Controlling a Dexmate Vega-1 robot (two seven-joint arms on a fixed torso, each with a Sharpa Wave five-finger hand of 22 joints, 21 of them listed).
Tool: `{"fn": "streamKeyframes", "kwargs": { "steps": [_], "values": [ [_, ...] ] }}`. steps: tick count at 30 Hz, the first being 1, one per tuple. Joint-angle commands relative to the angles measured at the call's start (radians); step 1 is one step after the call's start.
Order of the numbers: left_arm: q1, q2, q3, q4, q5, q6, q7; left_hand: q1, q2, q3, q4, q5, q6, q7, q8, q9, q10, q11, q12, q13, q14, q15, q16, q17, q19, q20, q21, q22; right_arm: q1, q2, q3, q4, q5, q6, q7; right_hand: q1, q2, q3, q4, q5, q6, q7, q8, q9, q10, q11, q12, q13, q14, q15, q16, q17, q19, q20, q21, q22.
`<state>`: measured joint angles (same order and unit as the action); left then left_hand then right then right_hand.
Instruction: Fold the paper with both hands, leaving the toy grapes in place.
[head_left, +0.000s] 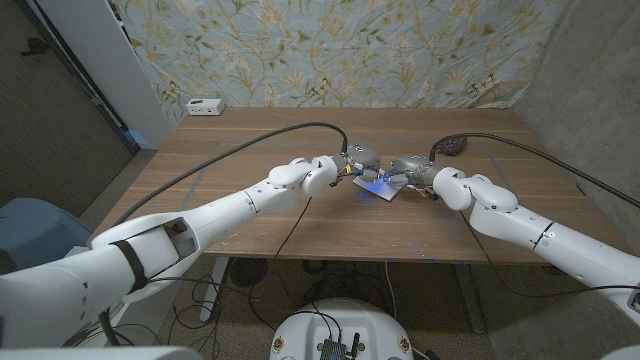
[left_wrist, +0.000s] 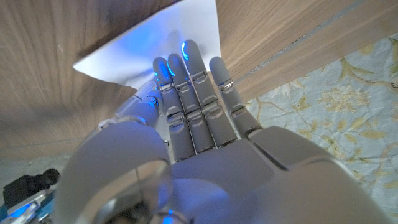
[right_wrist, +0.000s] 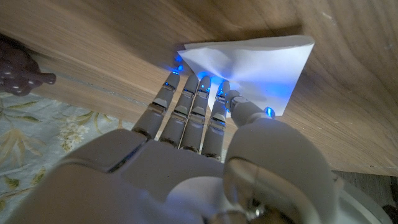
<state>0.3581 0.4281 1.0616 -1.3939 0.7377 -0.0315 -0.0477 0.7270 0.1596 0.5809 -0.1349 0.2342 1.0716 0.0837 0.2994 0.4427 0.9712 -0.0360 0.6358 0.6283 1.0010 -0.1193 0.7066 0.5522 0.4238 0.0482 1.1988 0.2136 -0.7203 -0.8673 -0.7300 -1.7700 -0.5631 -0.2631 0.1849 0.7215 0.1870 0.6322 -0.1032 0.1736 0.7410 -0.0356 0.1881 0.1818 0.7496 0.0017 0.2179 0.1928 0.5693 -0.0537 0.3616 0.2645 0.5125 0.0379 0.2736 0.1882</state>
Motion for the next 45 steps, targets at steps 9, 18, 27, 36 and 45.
{"fn": "streamKeyframes", "kwargs": {
  "steps": [9,18,27,36,45],
  "values": [
    [-0.021,-0.022,-0.042,0.009,-0.215,-0.057,-0.202,-0.026,0.014,0.060,0.000,0.010,0.027,0.010,-0.016,-0.029,0.061,-0.003,-0.040,-0.067,0.105,-0.018,-0.048,-0.105,0.083,-0.032,0.064,-0.011,0.003,-0.001,0.007,0.003,0.034,-0.005,0.004,-0.009,-0.001,0.004,0.007,0.000,-0.022,0.006,-0.008,0.002,-0.023,0.004,-0.010,0.004,-0.007,-0.039,-0.007,0.001,-0.002,-0.002,-0.002,0.001],
    [-0.041,-0.025,-0.020,0.003,-0.192,-0.026,-0.246,-0.097,-0.006,0.116,-0.001,0.014,0.004,-0.013,-0.054,-0.072,0.057,-0.013,-0.133,-0.164,0.101,-0.031,-0.202,-0.284,0.088,-0.049,0.106,-0.026,-0.002,-0.009,0.012,-0.005,0.042,-0.004,-0.005,-0.009,-0.002,0.005,0.006,0.001,-0.033,0.005,-0.009,0.002,-0.029,0.003,-0.013,0.004,-0.011,-0.035,-0.011,-0.001,-0.002,-0.002,-0.002,0.001],
    [-0.076,-0.035,0.009,0.015,-0.192,-0.005,-0.337,-0.213,-0.034,0.193,0.009,0.012,-0.069,0.016,-0.107,-0.146,0.031,0.028,-0.266,-0.274,0.050,0.028,-0.343,-0.385,0.094,-0.066,0.084,-0.044,-0.006,-0.013,0.016,-0.007,0.053,0.001,-0.010,-0.009,-0.004,0.006,0.004,0.001,-0.039,0.006,-0.009,0.002,-0.034,0.007,-0.015,0.004,-0.012,-0.034,-0.013,-0.001,-0.002,-0.002,-0.002,0.001],
    [-0.085,-0.034,0.021,0.008,-0.177,0.019,-0.356,-0.312,-0.037,0.226,0.043,-0.006,-0.071,0.044,-0.107,-0.193,0.057,0.053,-0.319,-0.337,0.079,0.060,-0.382,-0.386,0.138,-0.065,0.037,-0.048,-0.005,-0.014,0.014,-0.008,0.047,0.004,-0.016,-0.010,-0.006,0.004,0.002,0.001,-0.045,0.005,-0.009,0.002,-0.038,0.006,-0.016,0.004,-0.012,-0.035,-0.015,-0.001,-0.002,-0.001,-0.002,0.001],
    [-0.087,-0.027,0.030,-0.010,-0.156,0.041,-0.365,-0.340,-0.041,0.234,0.052,-0.011,-0.067,0.049,-0.106,-0.206,0.069,0.058,-0.332,-0.355,0.089,0.062,-0.393,-0.386,0.146,-0.062,0.022,-0.047,-0.006,-0.014,0.013,-0.011,0.044,-0.003,-0.013,-0.010,-0.007,0.004,0.001,0.001,-0.048,0.007,-0.008,0.002,-0.041,0.006,-0.017,0.004,-0.014,-0.034,-0.016,-0.001,-0.003,0.000,-0.003,0.001]
  ]
}}
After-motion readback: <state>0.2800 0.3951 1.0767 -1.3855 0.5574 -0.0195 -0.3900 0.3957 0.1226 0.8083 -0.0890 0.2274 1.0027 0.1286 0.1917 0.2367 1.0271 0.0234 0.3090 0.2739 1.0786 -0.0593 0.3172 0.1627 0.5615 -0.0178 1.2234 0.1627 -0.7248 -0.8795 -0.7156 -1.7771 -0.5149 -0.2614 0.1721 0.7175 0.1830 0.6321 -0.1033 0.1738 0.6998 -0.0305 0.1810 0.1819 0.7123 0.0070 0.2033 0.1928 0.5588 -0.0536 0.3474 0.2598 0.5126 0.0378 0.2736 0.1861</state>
